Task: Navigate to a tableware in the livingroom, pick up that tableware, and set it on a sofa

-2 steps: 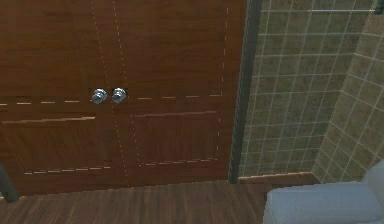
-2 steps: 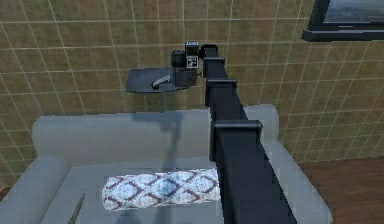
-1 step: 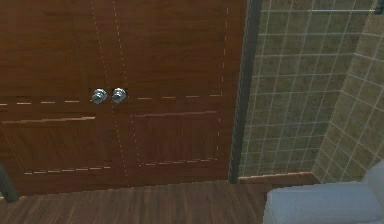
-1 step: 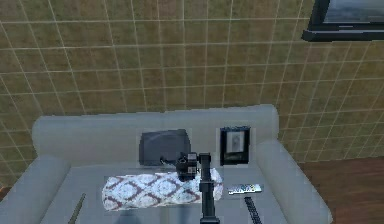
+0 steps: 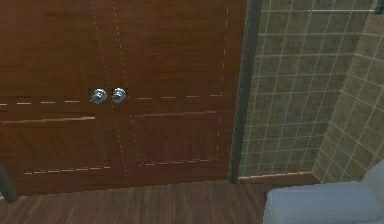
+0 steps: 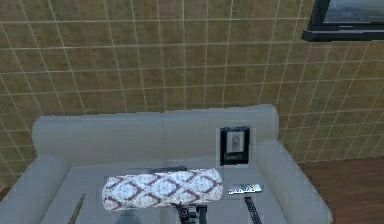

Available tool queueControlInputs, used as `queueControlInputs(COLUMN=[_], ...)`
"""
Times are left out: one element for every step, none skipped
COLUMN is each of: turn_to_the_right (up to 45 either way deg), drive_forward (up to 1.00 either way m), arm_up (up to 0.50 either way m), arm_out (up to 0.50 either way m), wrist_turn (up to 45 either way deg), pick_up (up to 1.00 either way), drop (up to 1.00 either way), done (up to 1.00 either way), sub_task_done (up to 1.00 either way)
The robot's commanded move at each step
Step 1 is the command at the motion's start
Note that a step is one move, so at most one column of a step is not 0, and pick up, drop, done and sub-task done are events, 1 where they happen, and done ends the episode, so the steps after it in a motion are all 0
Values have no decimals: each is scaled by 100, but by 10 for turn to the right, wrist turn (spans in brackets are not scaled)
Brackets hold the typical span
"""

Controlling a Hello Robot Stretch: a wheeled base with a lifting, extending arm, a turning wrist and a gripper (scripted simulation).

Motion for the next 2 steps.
queueControlInputs(turn_to_the_right=[0, 0], drive_forward=[0, 0], arm_up=[0, 10], arm_out=[0, 0], wrist_turn=[0, 0], pick_up=[0, 0], drop=[100, 0], done=[0, 0], sub_task_done=[0, 0])
